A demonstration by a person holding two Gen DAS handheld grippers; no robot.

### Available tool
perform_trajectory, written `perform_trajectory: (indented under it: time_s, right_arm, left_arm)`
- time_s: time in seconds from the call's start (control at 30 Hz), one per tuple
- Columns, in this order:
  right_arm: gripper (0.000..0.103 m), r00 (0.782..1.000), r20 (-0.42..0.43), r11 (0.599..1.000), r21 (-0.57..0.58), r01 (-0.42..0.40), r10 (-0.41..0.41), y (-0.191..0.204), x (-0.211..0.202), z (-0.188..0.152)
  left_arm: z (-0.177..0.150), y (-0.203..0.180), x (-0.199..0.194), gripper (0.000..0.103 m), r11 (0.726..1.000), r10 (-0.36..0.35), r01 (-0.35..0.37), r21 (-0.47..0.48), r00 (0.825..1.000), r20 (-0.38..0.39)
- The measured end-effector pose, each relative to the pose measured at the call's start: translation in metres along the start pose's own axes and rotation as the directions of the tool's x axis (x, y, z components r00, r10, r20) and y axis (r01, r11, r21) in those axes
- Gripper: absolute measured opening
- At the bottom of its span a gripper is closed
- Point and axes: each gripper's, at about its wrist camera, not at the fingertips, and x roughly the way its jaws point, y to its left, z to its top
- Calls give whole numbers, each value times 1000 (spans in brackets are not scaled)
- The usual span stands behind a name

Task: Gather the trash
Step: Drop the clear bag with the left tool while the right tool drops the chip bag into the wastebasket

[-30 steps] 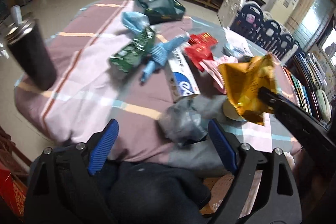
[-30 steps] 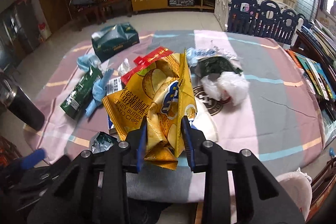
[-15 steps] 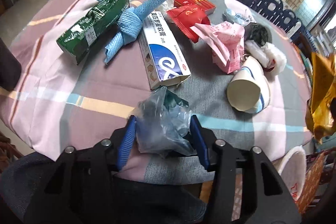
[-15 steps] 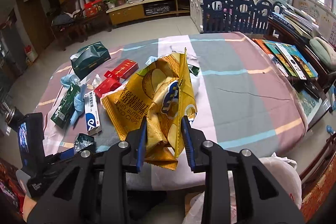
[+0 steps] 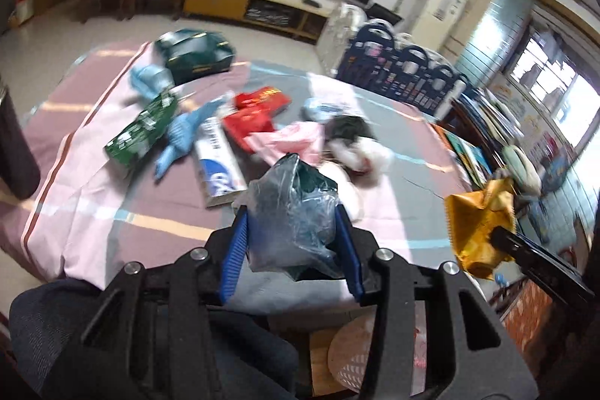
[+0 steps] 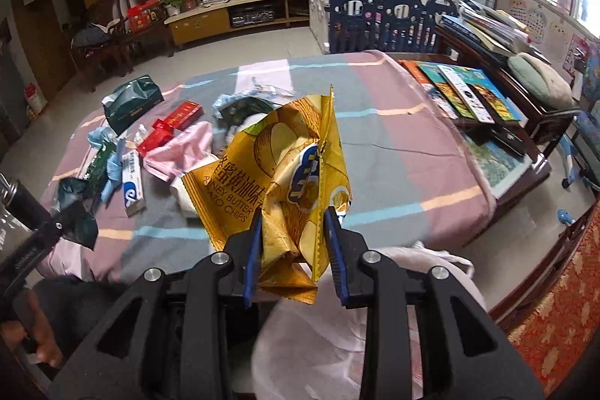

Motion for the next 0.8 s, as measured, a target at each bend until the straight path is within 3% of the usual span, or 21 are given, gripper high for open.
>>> perform_trajectory:
  time_s: [0.17,0.37,0.43,0.5,0.57,0.73,0.8]
  right_arm:
    - [32,998,-9,997,40,58,-58,-41,-21,-14]
    - [35,990,-105,995,36,98,-93,-71,-21,-52]
    - [40,979,-179,993,53,106,-95,-81,-11,-71]
    - [45,948,-303,990,73,124,-96,-91,5,-95]
    - [48,932,-343,979,117,166,-117,-108,9,-109]
    - [63,947,-242,907,312,284,-213,-163,-28,-90]
    - [66,951,-185,887,352,299,-247,-174,-44,-79]
  left_arm:
    - [-23,-66,-7,46,985,-89,94,146,995,-42]
    - [-53,-118,-4,46,946,-151,185,267,978,-142]
    - [-65,-138,-3,46,921,-174,226,316,967,-185]
    - [-82,-157,-2,47,891,-201,278,360,950,-238]
    - [-99,-175,-1,47,854,-229,330,402,933,-277]
    - [-131,-213,8,48,760,-268,431,486,889,-370]
    - [-139,-221,13,50,740,-270,452,499,878,-394]
